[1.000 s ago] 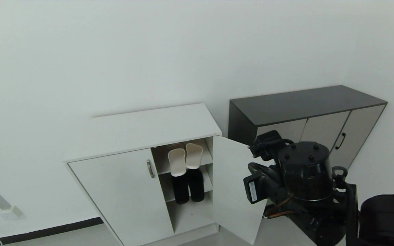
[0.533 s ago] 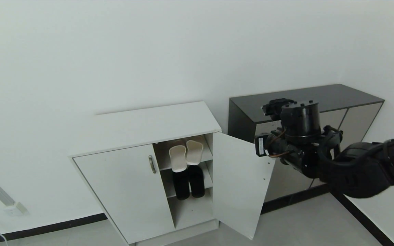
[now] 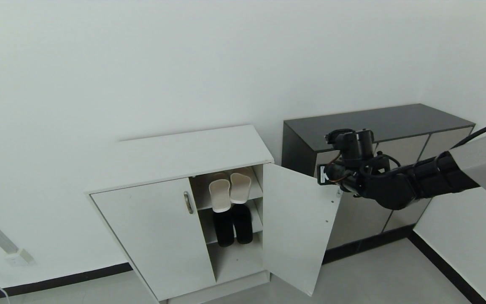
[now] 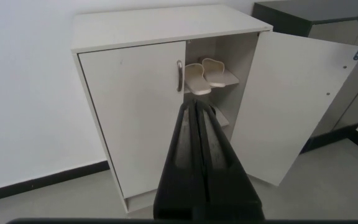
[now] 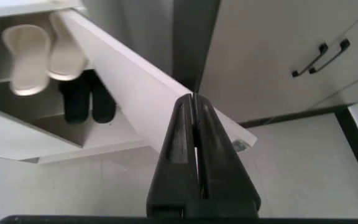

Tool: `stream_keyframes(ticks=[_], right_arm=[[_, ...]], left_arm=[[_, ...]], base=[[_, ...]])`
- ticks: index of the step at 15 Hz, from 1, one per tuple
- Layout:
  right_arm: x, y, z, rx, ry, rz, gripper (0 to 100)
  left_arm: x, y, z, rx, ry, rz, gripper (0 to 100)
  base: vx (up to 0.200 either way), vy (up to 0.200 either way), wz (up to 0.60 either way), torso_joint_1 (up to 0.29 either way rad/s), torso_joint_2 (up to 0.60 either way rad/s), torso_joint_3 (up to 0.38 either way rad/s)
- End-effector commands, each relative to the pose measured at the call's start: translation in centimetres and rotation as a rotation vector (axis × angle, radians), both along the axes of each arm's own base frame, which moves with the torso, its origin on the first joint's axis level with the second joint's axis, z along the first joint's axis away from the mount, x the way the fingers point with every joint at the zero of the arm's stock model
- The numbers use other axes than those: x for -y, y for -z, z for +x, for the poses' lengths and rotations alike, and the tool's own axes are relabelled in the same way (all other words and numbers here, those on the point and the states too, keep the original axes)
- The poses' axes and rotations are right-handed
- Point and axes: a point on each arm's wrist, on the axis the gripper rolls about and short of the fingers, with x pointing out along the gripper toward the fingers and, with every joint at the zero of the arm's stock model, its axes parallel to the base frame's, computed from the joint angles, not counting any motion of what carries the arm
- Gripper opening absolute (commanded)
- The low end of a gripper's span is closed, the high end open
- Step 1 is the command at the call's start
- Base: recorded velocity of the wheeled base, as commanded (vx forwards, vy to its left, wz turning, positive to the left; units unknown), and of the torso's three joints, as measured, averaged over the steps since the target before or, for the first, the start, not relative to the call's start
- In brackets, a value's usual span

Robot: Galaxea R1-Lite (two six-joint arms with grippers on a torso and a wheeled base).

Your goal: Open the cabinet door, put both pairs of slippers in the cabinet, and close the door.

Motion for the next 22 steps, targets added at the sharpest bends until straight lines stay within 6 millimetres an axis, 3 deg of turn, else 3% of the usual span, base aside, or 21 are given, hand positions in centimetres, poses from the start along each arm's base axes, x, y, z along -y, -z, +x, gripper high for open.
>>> stream_keyframes(ticks=[1, 9, 22], right_arm=[[0.5, 2.1, 1.6, -0.033, 0.023, -0.01, 0], [1.4, 4.3, 4.5, -0.037, 0.073, 0.052, 0], [1.2, 5.6, 5.0, -0.04, 0.073, 0.051, 0]], left_arm=[[0.0, 0.0, 0.0, 0.0, -0.001, 0.0, 0], [0.0, 0.0, 0.0, 0.0, -0.001, 0.0, 0], [0.0, 0.0, 0.0, 0.0, 0.001, 0.0, 0]], base=[[0.0, 0.0, 0.0, 0.0, 0.0, 0.0], [0.0, 0.0, 0.0, 0.0, 0.0, 0.0], [0.0, 0.0, 0.0, 0.0, 0.0, 0.0]])
